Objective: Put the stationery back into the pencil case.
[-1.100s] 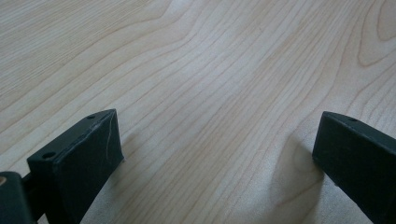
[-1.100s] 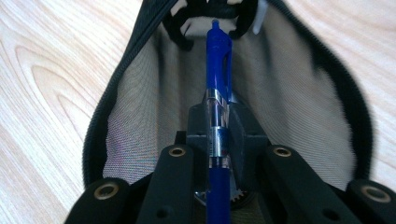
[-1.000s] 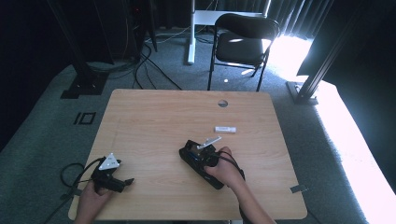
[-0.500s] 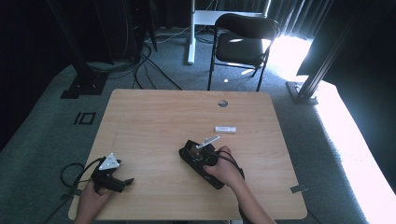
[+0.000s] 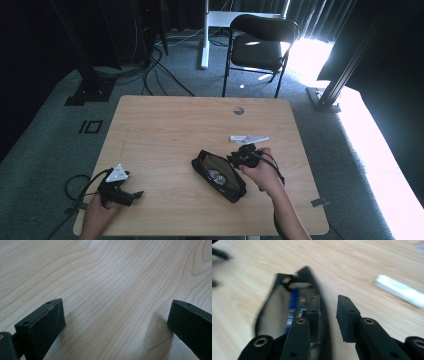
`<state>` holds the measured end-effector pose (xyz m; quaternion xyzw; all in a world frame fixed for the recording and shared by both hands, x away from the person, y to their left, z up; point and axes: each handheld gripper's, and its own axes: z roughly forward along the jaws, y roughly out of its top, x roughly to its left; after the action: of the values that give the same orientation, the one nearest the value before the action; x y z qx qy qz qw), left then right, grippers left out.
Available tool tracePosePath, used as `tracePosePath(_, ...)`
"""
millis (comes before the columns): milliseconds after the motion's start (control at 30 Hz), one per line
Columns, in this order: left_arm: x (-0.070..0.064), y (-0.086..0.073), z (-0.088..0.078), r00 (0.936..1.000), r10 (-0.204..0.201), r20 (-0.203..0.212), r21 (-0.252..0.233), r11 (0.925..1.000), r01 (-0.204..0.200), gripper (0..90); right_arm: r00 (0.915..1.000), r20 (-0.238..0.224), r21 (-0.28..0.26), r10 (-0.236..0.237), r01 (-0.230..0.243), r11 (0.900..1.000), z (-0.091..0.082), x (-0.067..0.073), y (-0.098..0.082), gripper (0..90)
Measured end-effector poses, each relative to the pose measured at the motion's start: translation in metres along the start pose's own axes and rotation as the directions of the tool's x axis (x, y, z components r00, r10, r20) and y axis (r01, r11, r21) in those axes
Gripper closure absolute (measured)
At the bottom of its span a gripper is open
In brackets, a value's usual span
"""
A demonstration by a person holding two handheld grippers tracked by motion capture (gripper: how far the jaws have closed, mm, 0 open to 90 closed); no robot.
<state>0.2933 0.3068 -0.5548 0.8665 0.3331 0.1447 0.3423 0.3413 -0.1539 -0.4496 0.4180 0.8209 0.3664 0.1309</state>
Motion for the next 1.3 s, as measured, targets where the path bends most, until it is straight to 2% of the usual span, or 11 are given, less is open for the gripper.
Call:
tracePosePath(133,0.0,0.0,0.0,1.0,0.0,0.0,0.0,1.0,0.0,1.5,0.9981,0.056,-0.007,0.028,-0.027,1.0,-0.008,-0.023,-0.003,74.0)
tracePosePath(267,0.0,0.0,0.0,1.0,0.0,0.0,0.001,1.0,0.0,1.6,0.9948,0.084,-0.002,0.057,-0.057,0.998,-0.008,-0.044,-0.009,74.5)
tracePosePath(467,0.0,0.0,0.0,1.0,-0.001,0.0,0.001,1.0,0.001,1.6,0.9911,0.098,-0.006,0.091,-0.091,0.996,0.002,-0.067,-0.018,71.9)
tracePosePath(700,0.0,0.0,0.0,1.0,0.0,-0.001,0.003,1.0,0.0,1.6,0.9873,0.107,0.0,0.117,-0.118,0.993,0.019,-0.085,-0.02,60.4)
tracePosePath(767,0.0,0.0,0.0,1.0,0.0,-0.002,0.003,1.0,0.0,1.6,0.9878,0.114,-0.01,0.106,-0.106,0.994,0.025,-0.091,-0.019,58.3)
tracePosePath(867,0.0,0.0,0.0,1.0,-0.001,-0.002,0.003,1.0,0.001,1.6,0.9911,0.108,-0.012,0.078,-0.077,0.997,0.034,-0.096,-0.014,50.3)
tracePosePath(967,0.0,0.0,0.0,1.0,-0.005,-0.005,0.001,1.0,0.005,1.6,0.9954,0.095,-0.021,0.009,-0.007,1.0,0.044,-0.099,-0.009,42.4)
tracePosePath(1033,0.0,0.0,0.0,1.0,-0.006,-0.006,0.002,1.0,0.006,1.6,0.9945,0.1,-0.005,-0.03,0.031,1.0,0.049,-0.1,-0.007,41.5)
tracePosePath(1167,0.0,0.0,0.0,1.0,-0.007,-0.007,0.003,1.0,0.007,1.6,0.9958,0.087,0.014,-0.029,0.027,1.0,0.06,-0.103,-0.005,37.4)
tracePosePath(1300,0.0,0.0,0.0,1.0,-0.007,-0.007,0.003,1.0,0.007,1.6,0.9943,0.099,0.015,-0.041,0.04,0.999,0.067,-0.107,-0.001,36.7)
